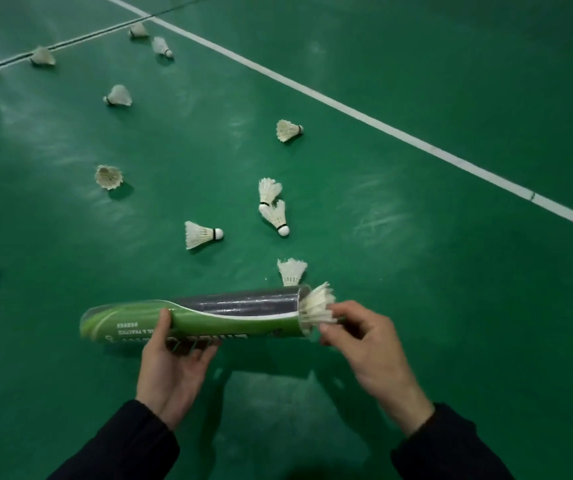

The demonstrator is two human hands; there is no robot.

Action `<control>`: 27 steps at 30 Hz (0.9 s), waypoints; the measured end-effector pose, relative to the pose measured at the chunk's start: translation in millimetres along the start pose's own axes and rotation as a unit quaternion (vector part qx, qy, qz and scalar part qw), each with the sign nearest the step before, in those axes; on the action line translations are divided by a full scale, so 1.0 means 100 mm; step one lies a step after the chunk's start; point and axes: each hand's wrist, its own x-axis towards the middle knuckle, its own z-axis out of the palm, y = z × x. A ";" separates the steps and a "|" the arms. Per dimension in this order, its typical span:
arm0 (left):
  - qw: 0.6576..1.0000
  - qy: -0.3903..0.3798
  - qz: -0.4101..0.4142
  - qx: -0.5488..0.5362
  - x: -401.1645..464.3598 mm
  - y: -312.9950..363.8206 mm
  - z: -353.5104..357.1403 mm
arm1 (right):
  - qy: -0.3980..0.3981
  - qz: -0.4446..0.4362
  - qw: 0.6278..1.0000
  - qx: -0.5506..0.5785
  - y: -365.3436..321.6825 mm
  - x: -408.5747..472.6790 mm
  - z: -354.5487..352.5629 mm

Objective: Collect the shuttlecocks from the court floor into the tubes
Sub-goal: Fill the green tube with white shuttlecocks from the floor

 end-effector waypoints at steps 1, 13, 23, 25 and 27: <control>1.000 -0.009 -0.005 0.005 -0.01 -0.06 0.04 | -0.063 0.020 0.997 -0.034 -0.01 -0.06 0.05; 0.999 -0.031 0.013 0.030 -0.04 -0.19 0.14 | -0.122 0.110 0.986 0.023 -0.02 -0.05 0.18; 1.000 -0.011 0.011 0.018 0.02 -0.19 0.09 | -0.163 0.117 0.980 0.013 0.00 0.03 0.14; 1.000 -0.003 0.010 0.020 0.03 -0.19 0.04 | -0.233 0.151 0.960 0.024 0.00 0.10 0.15; 1.000 0.007 0.008 0.016 0.06 -0.16 -0.02 | -0.251 0.153 0.955 0.042 0.01 0.15 0.19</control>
